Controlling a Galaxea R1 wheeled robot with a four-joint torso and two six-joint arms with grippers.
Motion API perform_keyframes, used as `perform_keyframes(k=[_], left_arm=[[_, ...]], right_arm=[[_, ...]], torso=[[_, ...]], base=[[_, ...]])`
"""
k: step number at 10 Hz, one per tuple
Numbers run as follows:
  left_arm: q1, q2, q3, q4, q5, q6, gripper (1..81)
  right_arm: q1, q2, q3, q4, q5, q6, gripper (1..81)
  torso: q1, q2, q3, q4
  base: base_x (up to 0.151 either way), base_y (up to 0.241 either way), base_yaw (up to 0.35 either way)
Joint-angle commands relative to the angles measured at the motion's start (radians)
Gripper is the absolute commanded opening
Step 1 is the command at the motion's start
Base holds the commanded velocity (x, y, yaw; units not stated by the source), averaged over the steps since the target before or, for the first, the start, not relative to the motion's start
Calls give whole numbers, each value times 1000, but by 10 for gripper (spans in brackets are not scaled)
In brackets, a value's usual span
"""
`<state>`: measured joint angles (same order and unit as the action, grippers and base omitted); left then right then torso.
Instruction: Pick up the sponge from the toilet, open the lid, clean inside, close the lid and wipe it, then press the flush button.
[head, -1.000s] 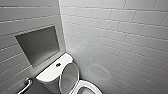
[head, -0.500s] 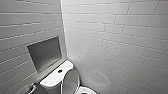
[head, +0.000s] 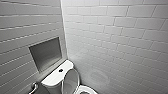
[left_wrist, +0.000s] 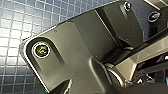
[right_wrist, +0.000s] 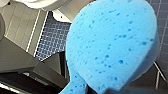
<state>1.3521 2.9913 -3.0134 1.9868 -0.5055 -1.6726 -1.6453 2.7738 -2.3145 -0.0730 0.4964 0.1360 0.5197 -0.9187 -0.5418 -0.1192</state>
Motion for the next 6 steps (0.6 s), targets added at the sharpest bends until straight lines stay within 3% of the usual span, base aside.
perform_keyframes(k=[1,3,4,5,6], left_arm=[[-43,11,-13,3,84,5,811],[-43,14,-12,3,87,5,811],[-43,14,-12,3,87,5,811],[-43,14,-12,4,88,5,811],[-40,14,-12,4,87,7,811]], right_arm=[[21,-11,8,-25,-36,-4,10],[25,-11,8,-24,-36,-4,10],[26,-12,6,-24,-36,-1,10],[28,-11,5,-24,-36,-1,10],[29,-9,4,-24,-36,-1,10]], torso=[[-64,99,67,82],[-97,148,93,105],[-117,181,48,45],[-137,209,57,67],[-156,240,130,83]], base=[[0,0,0],[0,0,0],[0,0,0],[0,0,0],[0,0,0]])
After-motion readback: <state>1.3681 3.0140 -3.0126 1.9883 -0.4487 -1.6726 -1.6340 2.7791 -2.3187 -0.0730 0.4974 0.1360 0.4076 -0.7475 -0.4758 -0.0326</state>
